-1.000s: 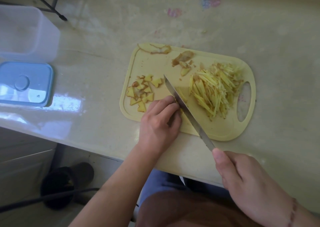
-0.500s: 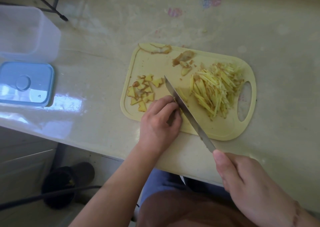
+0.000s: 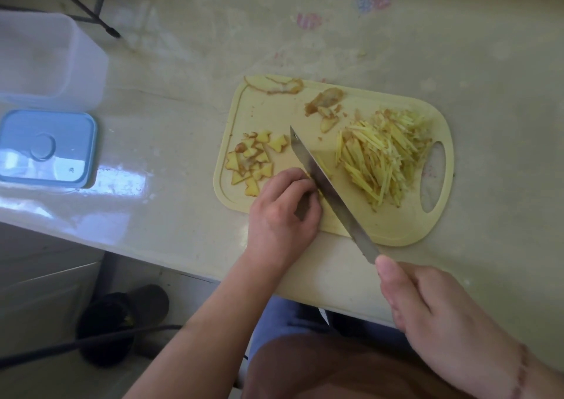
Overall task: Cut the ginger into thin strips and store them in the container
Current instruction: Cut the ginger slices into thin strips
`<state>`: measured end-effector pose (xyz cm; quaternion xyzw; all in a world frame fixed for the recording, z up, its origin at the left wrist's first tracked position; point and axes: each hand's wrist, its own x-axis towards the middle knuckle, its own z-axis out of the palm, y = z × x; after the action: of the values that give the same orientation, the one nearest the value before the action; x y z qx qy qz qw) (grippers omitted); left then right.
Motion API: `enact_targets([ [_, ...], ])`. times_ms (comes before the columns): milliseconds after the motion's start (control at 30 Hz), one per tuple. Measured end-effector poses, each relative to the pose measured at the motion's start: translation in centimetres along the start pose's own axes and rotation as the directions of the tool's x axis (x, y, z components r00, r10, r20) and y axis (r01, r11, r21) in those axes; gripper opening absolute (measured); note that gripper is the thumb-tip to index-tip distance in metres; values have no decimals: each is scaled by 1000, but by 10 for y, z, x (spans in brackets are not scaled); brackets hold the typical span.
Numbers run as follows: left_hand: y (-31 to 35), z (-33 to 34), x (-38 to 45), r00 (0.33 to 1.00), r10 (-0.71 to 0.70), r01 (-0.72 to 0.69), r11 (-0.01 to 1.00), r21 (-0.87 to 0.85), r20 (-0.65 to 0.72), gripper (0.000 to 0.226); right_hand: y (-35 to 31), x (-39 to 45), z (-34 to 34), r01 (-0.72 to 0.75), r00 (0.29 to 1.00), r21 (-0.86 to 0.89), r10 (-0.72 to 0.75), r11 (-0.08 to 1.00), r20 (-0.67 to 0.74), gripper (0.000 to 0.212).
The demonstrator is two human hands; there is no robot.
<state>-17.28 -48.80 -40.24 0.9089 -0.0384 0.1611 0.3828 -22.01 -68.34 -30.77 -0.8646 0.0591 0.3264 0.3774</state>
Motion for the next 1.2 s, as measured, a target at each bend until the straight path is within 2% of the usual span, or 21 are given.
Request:
enact_targets([
  [233,-2,0,-1,999,36,-36,999,9,13,7,5,2,4,-23,1000,-9,23,1000,20,87],
  [700,-1,0,-1,1000,6,-6,1000,9,0,7,7,-7,4,-44,999,-3,44,999,-7,96],
  [867,-2,0,-1,999,33,-33,999,11,1,7,4,5,8,-24,1000,7,24,1000,12,89],
  [1033,0,-1,-1,1000,-10,10,1000,2,-22,6,-1,9,9,-2,1000,25,2,1000,-10,80],
  [1200,0,0,-1,1000,-14,14,1000,3,-27,5,5,-4,6,-10,1000,15,10,1000,9,94],
])
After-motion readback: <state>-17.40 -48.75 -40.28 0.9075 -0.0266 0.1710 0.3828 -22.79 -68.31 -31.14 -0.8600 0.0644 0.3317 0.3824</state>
